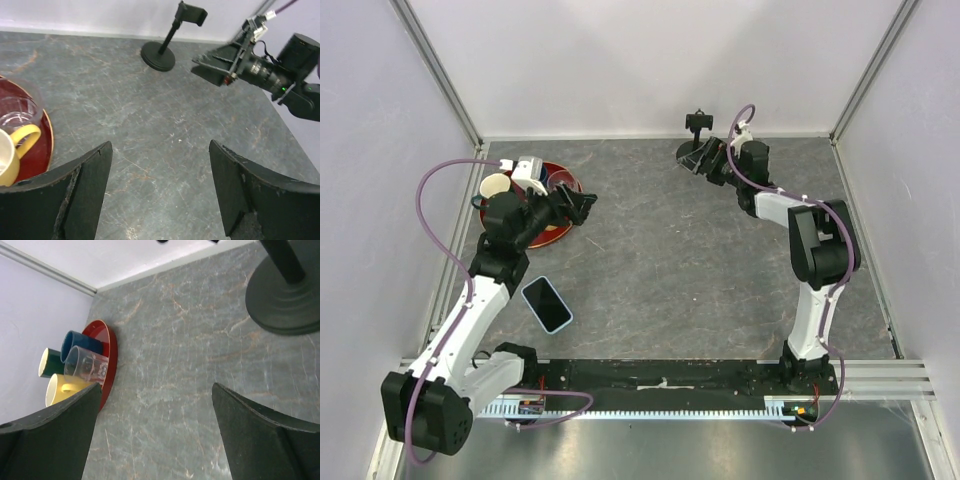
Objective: Place the phone on the phone stand
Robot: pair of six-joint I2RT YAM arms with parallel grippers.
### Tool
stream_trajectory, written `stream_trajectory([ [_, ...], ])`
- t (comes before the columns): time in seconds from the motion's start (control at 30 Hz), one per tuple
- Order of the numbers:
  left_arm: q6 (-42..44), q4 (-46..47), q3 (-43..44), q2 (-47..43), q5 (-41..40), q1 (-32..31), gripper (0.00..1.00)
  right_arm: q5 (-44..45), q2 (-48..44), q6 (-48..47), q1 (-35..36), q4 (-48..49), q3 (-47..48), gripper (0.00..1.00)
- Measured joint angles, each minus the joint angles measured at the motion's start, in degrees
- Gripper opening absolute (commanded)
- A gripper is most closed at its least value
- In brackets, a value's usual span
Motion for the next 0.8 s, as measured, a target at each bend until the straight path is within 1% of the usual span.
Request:
stream_trajectory([
  [0.07, -0.6, -0.2, 0.4, 0.9, 1.8, 0.0, 0.81, -0.2, 1.5, 0.5, -0.2, 0.9, 1.2, 0.98],
  [0.17, -1.7, -0.3, 1.0, 2.2, 4.6, 0.4, 0.8, -0.4, 4.4, 3.3, -1.1, 5.6, 2.5, 0.98],
  [0.27, -2.9, -0.2, 1.1, 2.9, 6.8, 1.0, 0.78, -0.3, 6.6, 8.7, -2.7, 11.6, 2.3, 0.98],
  [0.4, -4.4, 0.0, 1.1, 4.2, 8.9, 1.9, 0.75, 0.5, 9.1, 16.5, -6.0, 22.0, 0.0, 0.98],
  [0.53, -5.8, 0.3, 1.1, 5.4, 10.8, 2.1, 0.75, 3.3, 11.5, 21.5, -7.9, 28.3, -0.1, 0.98],
  [0.67, -6.6, 1.0, 1.1, 5.7, 12.4, 2.1, 0.75, 4.6, 15.1, 24.3, -7.8, 32.3, 2.0, 0.98],
  [0.8, -7.2, 1.7, 1.1, 5.7, 13.4, 2.1, 0.75, 3.9, 18.7, 24.2, -7.4, 35.0, 6.0, 0.98],
])
